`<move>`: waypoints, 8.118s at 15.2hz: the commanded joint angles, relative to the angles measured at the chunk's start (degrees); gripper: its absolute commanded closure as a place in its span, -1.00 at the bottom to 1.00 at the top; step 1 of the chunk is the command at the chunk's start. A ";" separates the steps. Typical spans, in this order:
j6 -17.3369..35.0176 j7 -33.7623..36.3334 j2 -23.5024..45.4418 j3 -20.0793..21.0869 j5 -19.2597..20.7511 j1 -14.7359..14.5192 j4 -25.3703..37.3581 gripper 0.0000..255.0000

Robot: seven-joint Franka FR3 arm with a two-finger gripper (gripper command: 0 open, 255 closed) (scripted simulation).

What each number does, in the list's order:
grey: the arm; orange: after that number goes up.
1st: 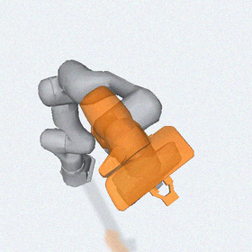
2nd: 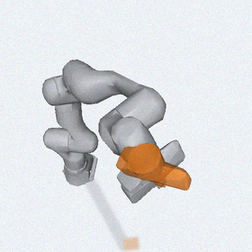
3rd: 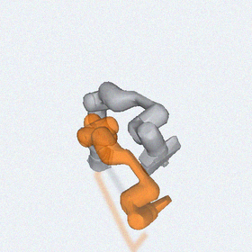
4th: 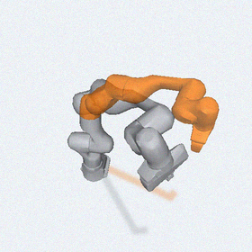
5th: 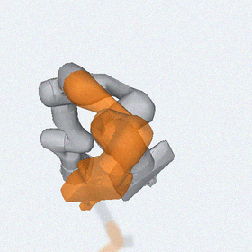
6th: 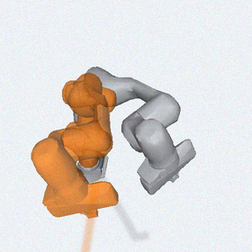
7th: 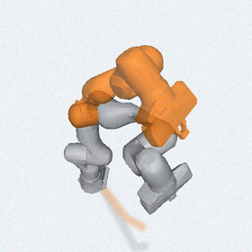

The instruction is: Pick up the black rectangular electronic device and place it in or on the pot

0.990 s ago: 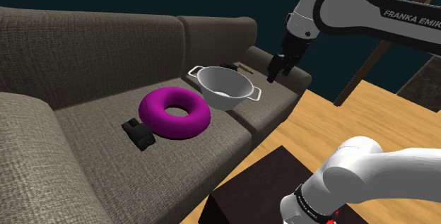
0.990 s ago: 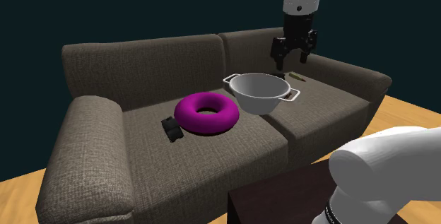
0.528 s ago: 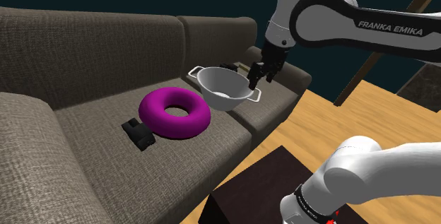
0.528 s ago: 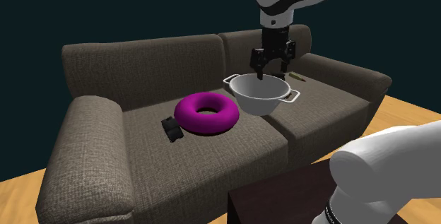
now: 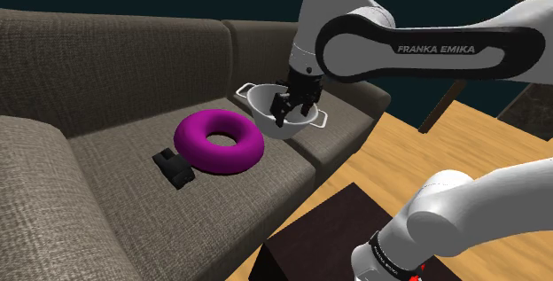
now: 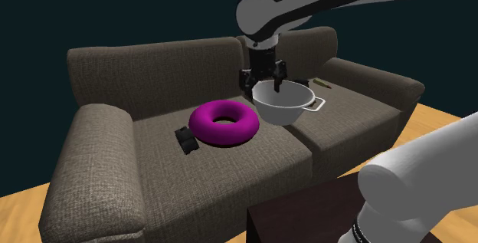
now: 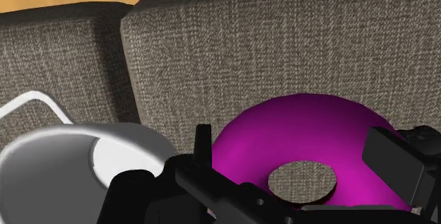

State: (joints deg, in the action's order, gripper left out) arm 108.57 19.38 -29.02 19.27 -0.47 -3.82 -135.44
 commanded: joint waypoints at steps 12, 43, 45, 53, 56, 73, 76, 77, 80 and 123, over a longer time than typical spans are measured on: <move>8.12 22.38 27.06 13.60 9.25 -0.30 14.05 -1.00; 8.76 41.43 59.87 11.79 27.64 -12.17 37.16 1.00; 8.73 41.39 59.86 11.78 27.64 -12.15 37.19 1.00; 7.16 40.69 58.64 12.27 26.79 -11.84 37.75 1.00; 5.51 40.02 57.51 12.72 25.99 -11.61 38.48 1.00; -4.77 36.58 52.79 14.46 22.40 -11.12 45.12 1.00; -6.76 36.06 52.29 14.65 21.98 -11.20 46.76 1.00; -7.44 35.89 52.15 14.70 21.86 -11.24 47.34 1.00; -9.52 35.40 51.80 14.85 21.54 -11.40 49.20 1.00; -4.30 -10.49 25.82 -2.55 9.58 16.22 29.67 1.00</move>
State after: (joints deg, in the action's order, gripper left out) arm 104.22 10.22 -3.15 17.37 9.13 11.82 -105.90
